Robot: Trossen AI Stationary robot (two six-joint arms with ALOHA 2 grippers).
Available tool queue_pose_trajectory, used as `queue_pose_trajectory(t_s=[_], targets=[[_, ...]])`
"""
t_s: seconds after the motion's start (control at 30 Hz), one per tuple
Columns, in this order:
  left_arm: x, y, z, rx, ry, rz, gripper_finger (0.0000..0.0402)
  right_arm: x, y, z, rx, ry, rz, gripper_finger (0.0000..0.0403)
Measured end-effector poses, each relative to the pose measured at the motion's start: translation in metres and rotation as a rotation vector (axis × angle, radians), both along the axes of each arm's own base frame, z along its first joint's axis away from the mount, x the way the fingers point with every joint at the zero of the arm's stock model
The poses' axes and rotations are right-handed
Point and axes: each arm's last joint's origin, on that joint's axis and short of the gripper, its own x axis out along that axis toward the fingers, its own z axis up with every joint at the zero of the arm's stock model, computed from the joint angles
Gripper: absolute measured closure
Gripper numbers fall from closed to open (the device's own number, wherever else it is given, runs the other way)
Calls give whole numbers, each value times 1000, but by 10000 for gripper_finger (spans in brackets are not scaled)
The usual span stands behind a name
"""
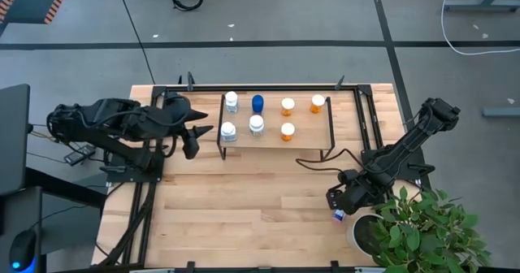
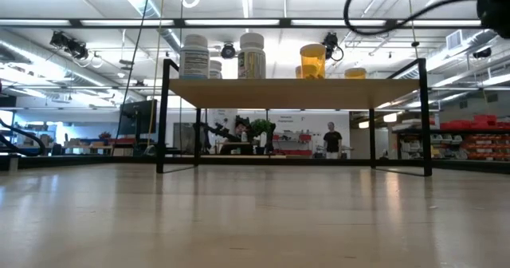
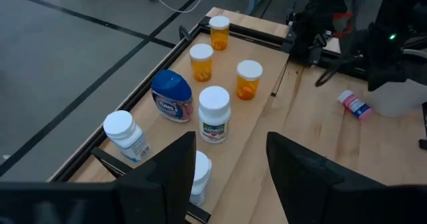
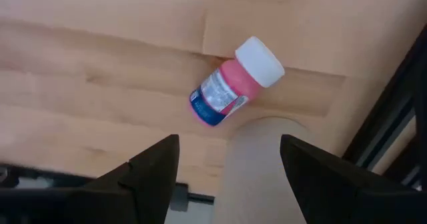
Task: Pick and place medicine bottles onto shelf by color
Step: Put the pink pill bottle on the shelf
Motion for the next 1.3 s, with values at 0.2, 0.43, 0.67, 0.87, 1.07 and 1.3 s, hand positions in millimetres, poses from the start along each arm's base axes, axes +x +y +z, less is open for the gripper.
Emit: queue_pose_trajectory(t_s=[0.2, 0.43, 0.67, 0.87, 1.07, 1.3], targets=[[0, 0, 0, 1, 0, 0, 212, 1, -6, -21, 61, 57, -59, 134], [-2, 1, -3, 9, 38, 0, 212, 6, -15, -47, 136, 25, -115, 134], [-5, -1, -7, -16, 96, -49, 212, 1, -24, -63, 124, 65, -138, 134], [-5, -1, -8, -39, 95, -41, 212, -5, -28, -79, 134, 58, -135, 134], [-5, -1, -8, -57, 86, -28, 212, -8, -30, -87, 125, 46, -135, 134], [-5, -1, -8, -60, 84, -26, 212, -7, -31, -87, 98, 19, -121, 140]])
